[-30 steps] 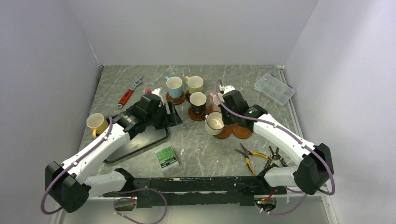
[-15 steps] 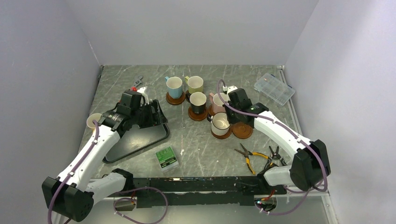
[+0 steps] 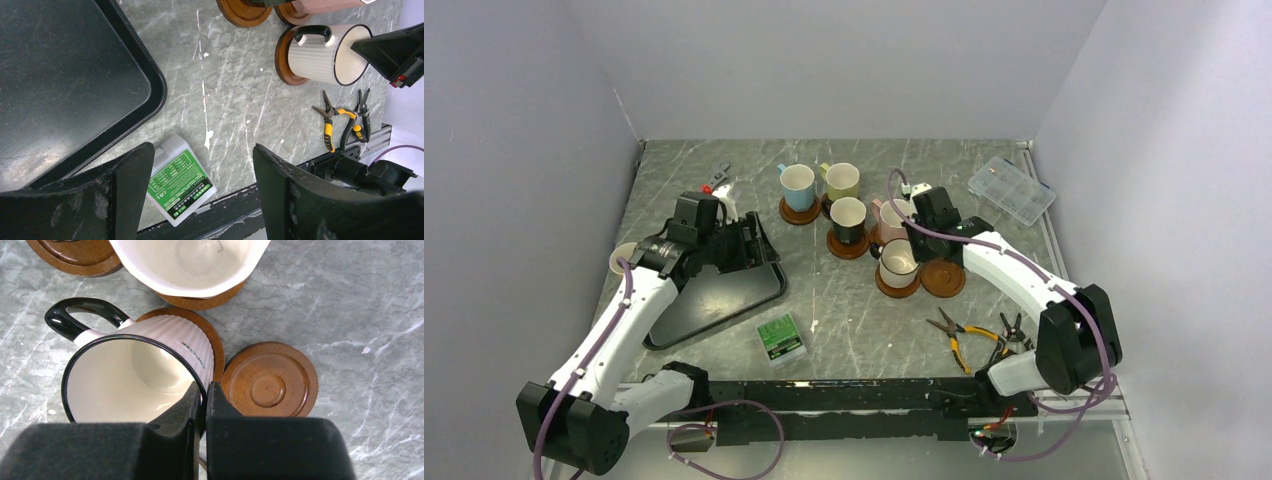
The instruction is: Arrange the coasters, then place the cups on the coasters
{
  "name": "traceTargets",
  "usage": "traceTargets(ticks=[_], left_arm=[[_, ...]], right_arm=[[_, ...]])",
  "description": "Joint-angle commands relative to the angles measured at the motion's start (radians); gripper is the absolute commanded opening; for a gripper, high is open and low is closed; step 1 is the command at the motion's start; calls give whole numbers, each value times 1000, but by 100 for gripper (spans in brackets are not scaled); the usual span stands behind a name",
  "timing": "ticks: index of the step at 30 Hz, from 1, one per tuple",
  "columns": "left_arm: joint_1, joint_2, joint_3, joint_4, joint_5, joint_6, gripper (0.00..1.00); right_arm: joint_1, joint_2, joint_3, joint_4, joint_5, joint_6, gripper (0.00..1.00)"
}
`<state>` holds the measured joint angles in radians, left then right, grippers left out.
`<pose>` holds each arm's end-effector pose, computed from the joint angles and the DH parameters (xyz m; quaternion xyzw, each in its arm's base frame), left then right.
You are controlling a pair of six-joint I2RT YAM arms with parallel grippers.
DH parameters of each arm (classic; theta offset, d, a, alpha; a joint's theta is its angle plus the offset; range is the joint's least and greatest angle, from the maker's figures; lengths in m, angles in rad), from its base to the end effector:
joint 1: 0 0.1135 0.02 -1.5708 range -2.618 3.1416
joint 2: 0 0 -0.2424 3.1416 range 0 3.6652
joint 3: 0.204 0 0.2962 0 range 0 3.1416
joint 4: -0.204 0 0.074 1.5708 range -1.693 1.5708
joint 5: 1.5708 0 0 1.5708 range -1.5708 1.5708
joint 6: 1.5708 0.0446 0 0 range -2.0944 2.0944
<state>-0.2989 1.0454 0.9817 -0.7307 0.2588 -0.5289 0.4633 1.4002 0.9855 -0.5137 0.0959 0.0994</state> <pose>0.2583 -0.0915 0.2811 -0.0568 0.9174 -0.2603 0.2956 0.3056 0.1479 0.1956 -0.1566 0.9349 0.0439 0.3156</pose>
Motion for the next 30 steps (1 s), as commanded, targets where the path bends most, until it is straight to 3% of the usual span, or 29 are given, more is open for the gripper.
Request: traceTargets(ticks=[1,13,16,23,30], left_arm=[[11,2,-8,11,35,27,77],[28,10,-5,0,34,50,78],[43,26,-11,2,19,62,78],[142,61,-2,40,21,68,78],[362,75,87,23,-127,60,79]], right_arm=[[-11,-11,9,88,-2,-7,0],[-11,40,38,47,-5,-13,0],[-12,47,49,29,8,-6,11],[-6,-5,37,29,-6,-2,48],[-5,-77,39,24,10,3,67]])
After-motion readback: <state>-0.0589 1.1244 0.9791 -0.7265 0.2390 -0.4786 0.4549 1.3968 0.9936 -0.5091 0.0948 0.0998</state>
